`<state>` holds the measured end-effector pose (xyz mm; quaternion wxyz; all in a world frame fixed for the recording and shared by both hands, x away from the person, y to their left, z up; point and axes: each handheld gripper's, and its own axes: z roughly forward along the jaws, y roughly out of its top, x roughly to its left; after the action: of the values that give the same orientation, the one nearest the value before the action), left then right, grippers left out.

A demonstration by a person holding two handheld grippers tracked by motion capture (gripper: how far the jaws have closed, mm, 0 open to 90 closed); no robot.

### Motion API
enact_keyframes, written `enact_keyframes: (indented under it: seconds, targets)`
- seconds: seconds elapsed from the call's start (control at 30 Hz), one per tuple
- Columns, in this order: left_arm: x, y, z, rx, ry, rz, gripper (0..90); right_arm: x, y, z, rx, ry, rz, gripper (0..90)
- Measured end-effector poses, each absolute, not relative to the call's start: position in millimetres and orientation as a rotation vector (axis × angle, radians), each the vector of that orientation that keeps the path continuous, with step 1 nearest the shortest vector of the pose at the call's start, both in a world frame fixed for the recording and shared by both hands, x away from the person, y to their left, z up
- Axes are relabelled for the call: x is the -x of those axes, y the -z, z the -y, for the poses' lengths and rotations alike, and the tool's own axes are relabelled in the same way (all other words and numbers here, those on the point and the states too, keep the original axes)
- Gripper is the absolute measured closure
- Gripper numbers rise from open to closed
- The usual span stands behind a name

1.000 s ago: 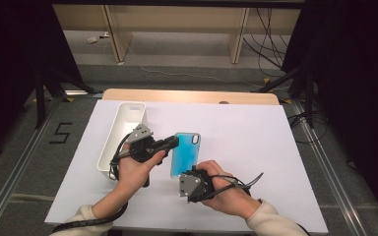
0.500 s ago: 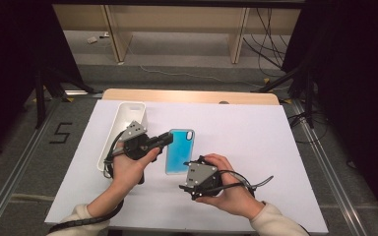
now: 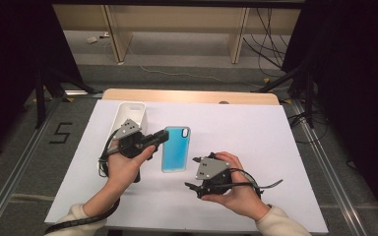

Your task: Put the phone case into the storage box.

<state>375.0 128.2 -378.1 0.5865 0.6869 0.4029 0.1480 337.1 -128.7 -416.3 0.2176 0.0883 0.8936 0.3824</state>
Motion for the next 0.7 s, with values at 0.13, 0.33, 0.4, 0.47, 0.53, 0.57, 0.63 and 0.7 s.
enact_keyframes:
  seconds: [0.13,0.33,0.4,0.47,0.53,0.57,0.63,0.7]
  targets:
    - [-375.2,375.5,-131.4,-1.595,-0.352,-0.941,82.7,-338.1,417.3,135.0,-0.286,-1.075,-2.471,25.5]
    - [-375.6,374.1,-134.4,-1.584,-0.355,-0.947,82.7,-339.1,418.5,142.9,-0.341,-1.099,-2.465,25.4]
    - [-375.9,373.3,-136.0,-1.583,-0.357,-0.948,82.7,-339.9,418.4,145.9,-0.36,-1.108,-2.458,25.0]
    - [-375.8,372.2,-137.6,-1.578,-0.359,-0.954,82.7,-340.3,418.7,148.5,-0.374,-1.117,-2.456,24.9]
    - [-376.2,371.2,-139.2,-1.576,-0.363,-0.951,82.7,-340.7,419.4,151.1,-0.391,-1.127,-2.452,24.4]
    - [-376.2,370.6,-139.8,-1.57,-0.362,-0.955,82.7,-340.8,419.9,152.6,-0.4,-1.127,-2.452,24.3]
    - [-376.3,369.5,-141.4,-1.571,-0.368,-0.953,82.7,-341.0,420.6,155.0,-0.412,-1.132,-2.449,24.1]
    - [-376.3,368.4,-142.7,-1.566,-0.37,-0.954,82.7,-341.2,420.8,157.0,-0.423,-1.136,-2.444,23.9]
